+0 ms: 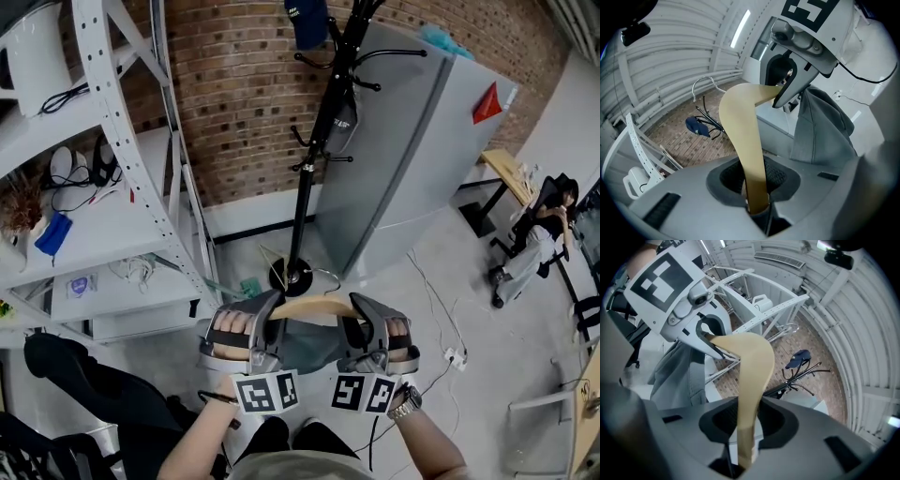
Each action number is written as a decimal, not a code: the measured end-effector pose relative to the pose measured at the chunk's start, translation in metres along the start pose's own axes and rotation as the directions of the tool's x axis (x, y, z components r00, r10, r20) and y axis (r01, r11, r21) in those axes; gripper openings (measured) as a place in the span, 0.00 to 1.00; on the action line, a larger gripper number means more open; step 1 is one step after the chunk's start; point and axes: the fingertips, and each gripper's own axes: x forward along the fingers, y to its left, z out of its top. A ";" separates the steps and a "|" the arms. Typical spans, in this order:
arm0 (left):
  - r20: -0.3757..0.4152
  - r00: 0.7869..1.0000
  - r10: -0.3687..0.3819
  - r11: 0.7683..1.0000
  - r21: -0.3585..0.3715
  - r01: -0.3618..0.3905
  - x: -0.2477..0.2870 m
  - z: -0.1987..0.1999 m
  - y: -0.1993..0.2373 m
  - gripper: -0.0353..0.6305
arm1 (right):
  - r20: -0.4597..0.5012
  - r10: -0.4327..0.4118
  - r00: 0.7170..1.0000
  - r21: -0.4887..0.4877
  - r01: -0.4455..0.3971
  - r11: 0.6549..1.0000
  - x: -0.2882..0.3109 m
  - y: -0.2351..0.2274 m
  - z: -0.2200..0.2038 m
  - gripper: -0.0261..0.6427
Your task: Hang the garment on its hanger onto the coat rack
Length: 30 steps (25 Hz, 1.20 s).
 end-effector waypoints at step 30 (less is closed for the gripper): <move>-0.078 0.996 -0.045 0.999 0.001 0.045 0.214 -0.028 0.016 0.15 | 0.018 0.060 0.998 0.015 -0.061 0.998 0.202 -0.051 -0.070 0.19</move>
